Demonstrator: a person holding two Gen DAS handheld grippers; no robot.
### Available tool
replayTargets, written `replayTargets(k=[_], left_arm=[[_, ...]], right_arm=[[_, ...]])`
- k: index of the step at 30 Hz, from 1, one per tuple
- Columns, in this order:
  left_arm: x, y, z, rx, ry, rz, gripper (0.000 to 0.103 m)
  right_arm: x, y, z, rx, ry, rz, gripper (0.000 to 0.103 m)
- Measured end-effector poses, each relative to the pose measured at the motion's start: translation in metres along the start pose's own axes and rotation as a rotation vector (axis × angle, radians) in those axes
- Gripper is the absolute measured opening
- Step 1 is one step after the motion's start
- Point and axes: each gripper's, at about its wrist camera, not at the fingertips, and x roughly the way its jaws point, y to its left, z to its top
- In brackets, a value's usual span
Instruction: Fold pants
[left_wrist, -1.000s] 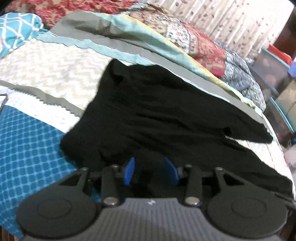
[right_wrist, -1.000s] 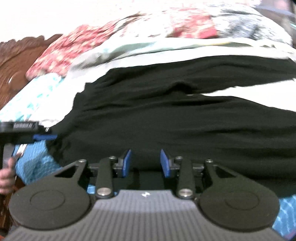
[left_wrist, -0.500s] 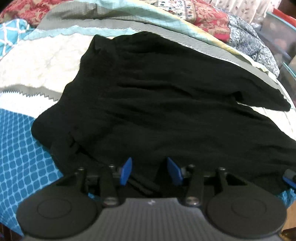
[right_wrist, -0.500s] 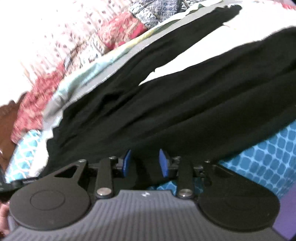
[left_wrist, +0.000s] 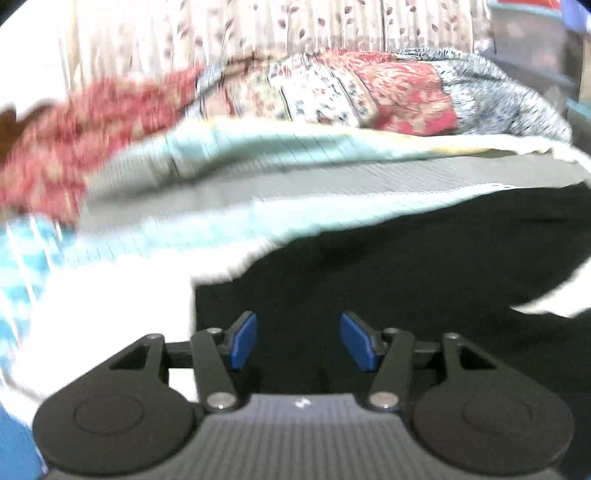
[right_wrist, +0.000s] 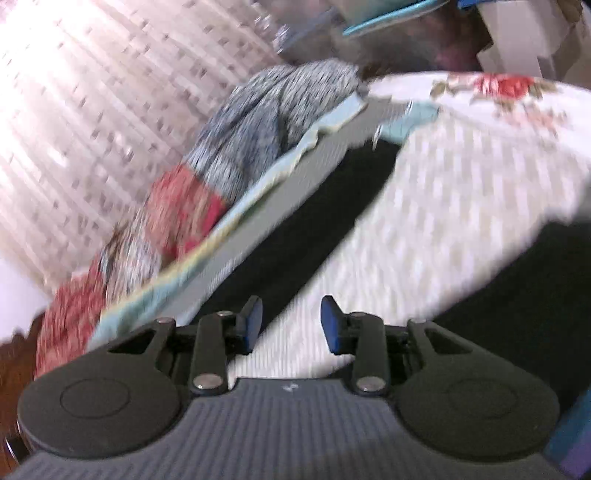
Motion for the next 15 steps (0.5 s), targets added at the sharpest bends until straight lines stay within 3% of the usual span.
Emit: replayTargets(k=[4,8,15], left_arm=[[0.045,0.011,0.030,0.157,-0.060,0.037,0.055],[0.089,0.011,0.049,0.268,-0.094,0.003,0.075],[0.141,-0.001,0.050,0.433,-0.110,-0.097,0.077]], right_arm=[[0.055,0.019,0.053,-0.027,-0.004,-0.077,0.047],[0.124,0.020,0.089,0.019,0.034,-0.145,0.058],[0.229,0.016,0.122,0.070,0.037,-0.363,0.063]])
